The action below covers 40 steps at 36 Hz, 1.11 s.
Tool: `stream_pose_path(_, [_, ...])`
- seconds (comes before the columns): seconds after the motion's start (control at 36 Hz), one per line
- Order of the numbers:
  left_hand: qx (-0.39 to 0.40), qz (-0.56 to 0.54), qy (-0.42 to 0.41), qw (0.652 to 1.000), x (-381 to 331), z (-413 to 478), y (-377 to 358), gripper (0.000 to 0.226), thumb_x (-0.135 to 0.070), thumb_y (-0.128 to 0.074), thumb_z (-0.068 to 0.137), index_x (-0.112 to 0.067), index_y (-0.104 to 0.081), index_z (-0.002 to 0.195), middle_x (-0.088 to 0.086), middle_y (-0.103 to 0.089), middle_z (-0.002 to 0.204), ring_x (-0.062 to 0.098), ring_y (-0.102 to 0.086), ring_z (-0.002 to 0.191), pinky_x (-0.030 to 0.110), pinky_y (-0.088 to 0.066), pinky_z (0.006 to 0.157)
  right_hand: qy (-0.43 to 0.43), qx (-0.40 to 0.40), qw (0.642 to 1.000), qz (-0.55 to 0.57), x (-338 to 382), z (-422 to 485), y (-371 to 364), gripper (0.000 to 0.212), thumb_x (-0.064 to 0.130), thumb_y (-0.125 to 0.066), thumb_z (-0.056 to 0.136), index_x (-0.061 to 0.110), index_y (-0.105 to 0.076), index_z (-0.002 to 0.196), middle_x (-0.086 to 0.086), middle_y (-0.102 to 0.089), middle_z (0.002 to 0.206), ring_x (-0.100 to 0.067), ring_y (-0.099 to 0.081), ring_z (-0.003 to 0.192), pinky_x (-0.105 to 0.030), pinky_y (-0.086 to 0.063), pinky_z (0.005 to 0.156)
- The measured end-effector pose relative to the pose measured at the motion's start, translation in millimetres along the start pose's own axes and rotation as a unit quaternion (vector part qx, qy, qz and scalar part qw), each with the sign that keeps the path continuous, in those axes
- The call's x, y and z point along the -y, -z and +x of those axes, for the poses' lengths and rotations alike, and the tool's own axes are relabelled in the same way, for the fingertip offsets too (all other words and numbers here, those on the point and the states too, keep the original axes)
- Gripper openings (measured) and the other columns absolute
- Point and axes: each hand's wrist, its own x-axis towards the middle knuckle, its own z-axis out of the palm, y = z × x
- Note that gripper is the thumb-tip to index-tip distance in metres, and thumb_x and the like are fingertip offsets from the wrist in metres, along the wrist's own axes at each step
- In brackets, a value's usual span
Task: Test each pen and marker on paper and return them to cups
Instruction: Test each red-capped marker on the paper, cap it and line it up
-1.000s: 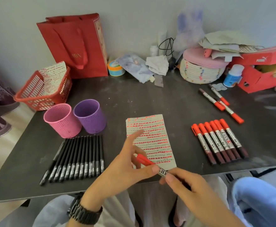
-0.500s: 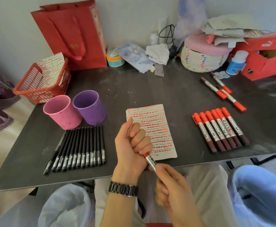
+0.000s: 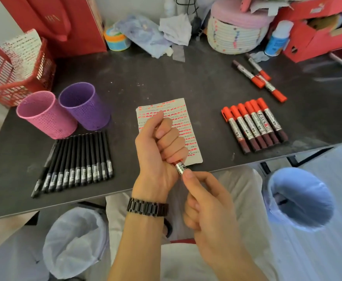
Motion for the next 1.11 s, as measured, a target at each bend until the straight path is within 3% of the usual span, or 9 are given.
stream_pose_path(0.22, [0.086, -0.007, -0.012, 0.996, -8.7, -8.3, -7.2, 0.051, -0.035, -0.042, 0.097, -0.028, -0.027, 0.049, -0.012, -0.013, 0.041, 0.008, -0.008, 0.033, 0.016, -0.015, 0.028, 0.005, 0.037, 0.999, 0.031, 11.1, -8.1, -4.2, 0.022, 0.032, -0.073, 0.078, 0.015, -0.063, 0.071, 0.0, -0.024, 0.049, -0.011, -0.015, 0.039, -0.018, -0.022, 0.037])
stream_pose_path(0.36, [0.087, -0.002, -0.027, 0.996, -11.9, -11.2, -11.2, 0.052, -0.037, -0.041, 0.097, -0.028, -0.025, 0.049, -0.012, -0.012, 0.041, 0.009, -0.007, 0.034, 0.016, -0.013, 0.03, 0.029, 0.041, 0.999, 0.016, 11.3, -6.7, -6.3, 0.022, 0.025, -0.072, 0.088, 0.012, -0.06, 0.073, -0.001, -0.021, 0.051, -0.011, -0.014, 0.04, -0.017, -0.02, 0.037])
stream_pose_path(0.47, [0.055, 0.061, -0.078, 0.994, -15.0, -11.0, -4.6, 0.052, -0.034, -0.047, 0.098, -0.025, -0.034, 0.049, -0.012, -0.02, 0.039, 0.006, -0.011, 0.034, 0.018, -0.018, 0.03, 0.03, 0.071, 0.996, -0.047, 17.9, 5.2, -0.1, 0.036, 0.039, -0.074, 0.073, 0.005, -0.062, 0.081, 0.001, -0.026, 0.053, -0.009, -0.019, 0.042, -0.019, -0.02, 0.037])
stream_pose_path(0.53, [0.039, 0.095, -0.093, 0.99, -15.7, -11.4, 3.9, 0.043, -0.034, -0.052, 0.094, -0.022, -0.043, 0.054, -0.01, -0.026, 0.043, 0.007, -0.019, 0.037, 0.02, -0.023, 0.036, 0.033, 0.076, 0.991, -0.103, 19.3, 13.6, 5.2, 0.044, 0.041, -0.073, 0.076, 0.0, -0.063, 0.09, 0.001, -0.031, 0.053, -0.008, -0.024, 0.042, -0.019, -0.022, 0.038])
stream_pose_path(0.61, [0.007, 0.219, -0.133, 0.967, -19.0, -9.1, 19.3, 0.024, -0.04, -0.062, 0.081, -0.016, -0.066, 0.082, 0.003, -0.06, 0.068, 0.019, -0.056, 0.06, 0.029, -0.043, 0.061, 0.067, 0.067, 0.977, -0.189, 22.8, 23.7, 19.3, 0.02, 0.036, -0.071, 0.09, 0.016, -0.072, 0.09, 0.004, -0.042, 0.054, -0.006, -0.033, 0.046, -0.018, -0.026, 0.041])
stream_pose_path(0.69, [-0.06, 0.396, -0.201, 0.894, -24.8, -6.4, 38.8, 0.031, -0.044, -0.063, 0.082, -0.028, -0.068, 0.107, 0.002, -0.074, 0.113, 0.02, -0.068, 0.109, 0.041, -0.048, 0.093, 0.134, -0.012, 0.958, -0.252, 35.0, 37.8, 47.4, 0.015, 0.043, -0.072, 0.086, 0.029, -0.074, 0.087, 0.008, -0.054, 0.057, -0.004, -0.043, 0.05, -0.018, -0.033, 0.049])
stream_pose_path(0.86, [-0.139, 0.731, -0.253, 0.618, -30.0, -3.1, 85.7, 0.039, -0.065, -0.048, 0.09, -0.057, -0.047, 0.128, -0.044, -0.049, 0.126, -0.017, -0.041, 0.124, 0.023, -0.039, 0.097, 0.287, -0.189, 0.898, -0.274, 86.7, 80.7, 111.1, 0.022, 0.012, -0.062, 0.098, 0.03, -0.073, 0.094, 0.012, -0.071, 0.081, 0.001, -0.058, 0.063, -0.018, -0.044, 0.066])
stream_pose_path(0.92, [-0.127, 0.769, -0.256, 0.572, -26.2, -0.4, 94.3, 0.049, -0.06, -0.042, 0.091, -0.049, -0.046, 0.138, -0.039, -0.043, 0.135, -0.021, -0.03, 0.128, 0.024, -0.037, 0.103, 0.32, -0.236, 0.854, -0.335, 104.3, 96.8, 127.7, 0.018, 0.016, -0.062, 0.098, 0.032, -0.069, 0.097, 0.019, -0.072, 0.089, 0.004, -0.065, 0.08, -0.027, -0.046, 0.078])
stream_pose_path(1.11, [-0.114, 0.862, -0.211, 0.447, -11.1, 6.9, 108.4, 0.06, -0.056, -0.033, 0.094, -0.024, -0.063, 0.136, -0.004, -0.049, 0.152, 0.021, -0.049, 0.137, 0.047, -0.033, 0.118, 0.293, -0.307, 0.777, -0.464, 130.9, 142.2, 162.6, 0.014, 0.022, -0.063, 0.095, 0.034, -0.06, 0.102, 0.014, -0.061, 0.087, -0.024, -0.059, 0.09, -0.033, -0.035, 0.077])
